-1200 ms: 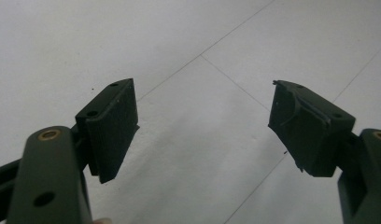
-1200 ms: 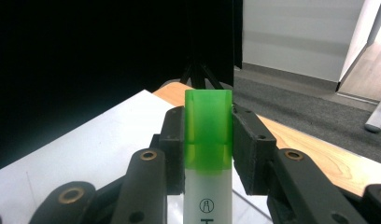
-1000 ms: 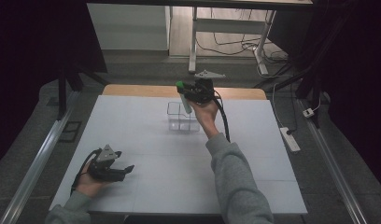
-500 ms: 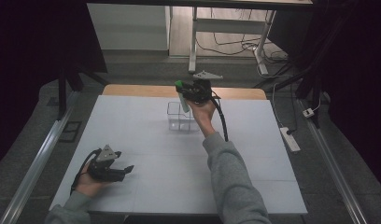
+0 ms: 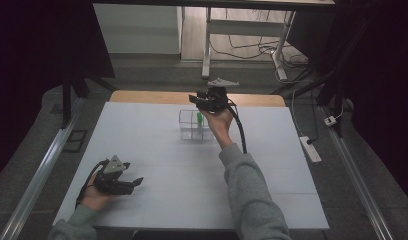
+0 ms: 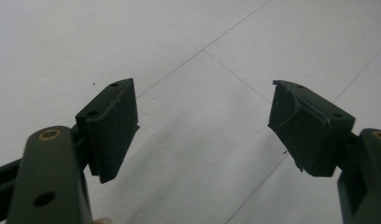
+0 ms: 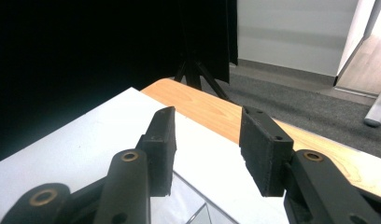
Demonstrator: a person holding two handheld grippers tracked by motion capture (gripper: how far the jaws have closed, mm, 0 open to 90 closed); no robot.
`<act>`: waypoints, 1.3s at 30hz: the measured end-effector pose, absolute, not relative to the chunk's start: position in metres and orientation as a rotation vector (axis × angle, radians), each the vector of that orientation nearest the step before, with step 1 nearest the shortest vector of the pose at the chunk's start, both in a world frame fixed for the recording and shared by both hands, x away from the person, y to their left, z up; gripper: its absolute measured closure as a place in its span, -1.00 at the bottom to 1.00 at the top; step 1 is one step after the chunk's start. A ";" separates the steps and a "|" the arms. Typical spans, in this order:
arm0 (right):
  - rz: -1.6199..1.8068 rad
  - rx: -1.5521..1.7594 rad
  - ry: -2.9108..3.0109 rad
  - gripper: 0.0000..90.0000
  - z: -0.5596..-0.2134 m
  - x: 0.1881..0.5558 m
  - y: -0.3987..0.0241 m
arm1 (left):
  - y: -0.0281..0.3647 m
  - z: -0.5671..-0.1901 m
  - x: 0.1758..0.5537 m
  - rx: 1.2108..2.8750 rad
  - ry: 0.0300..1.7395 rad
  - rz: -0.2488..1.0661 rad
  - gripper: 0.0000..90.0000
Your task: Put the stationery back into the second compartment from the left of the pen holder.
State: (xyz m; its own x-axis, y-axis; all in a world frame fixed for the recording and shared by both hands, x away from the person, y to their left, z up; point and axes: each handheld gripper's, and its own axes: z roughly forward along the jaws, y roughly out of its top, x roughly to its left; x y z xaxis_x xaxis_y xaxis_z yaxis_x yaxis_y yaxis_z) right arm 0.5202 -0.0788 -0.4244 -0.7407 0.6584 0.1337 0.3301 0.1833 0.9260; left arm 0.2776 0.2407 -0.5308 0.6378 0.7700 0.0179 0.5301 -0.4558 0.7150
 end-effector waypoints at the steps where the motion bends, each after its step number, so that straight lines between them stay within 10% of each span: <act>1: 1.572 0.940 2.170 0.23 -0.424 0.519 -0.079 | 0.241 -0.531 0.278 2.167 1.009 0.448 -0.48; 39: 1.284 0.794 2.478 0.09 -0.436 0.474 -0.107 | 0.239 -0.531 0.277 2.181 1.009 0.455 -0.48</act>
State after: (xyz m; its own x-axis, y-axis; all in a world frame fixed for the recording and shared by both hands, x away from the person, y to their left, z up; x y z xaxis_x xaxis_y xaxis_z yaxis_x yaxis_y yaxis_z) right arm 0.4744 -0.1066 -0.4365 -0.8237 0.5659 0.0361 0.3559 0.4664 0.8098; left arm 0.2772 0.2386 -0.5309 0.6379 0.7696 0.0289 0.5311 -0.4668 0.7071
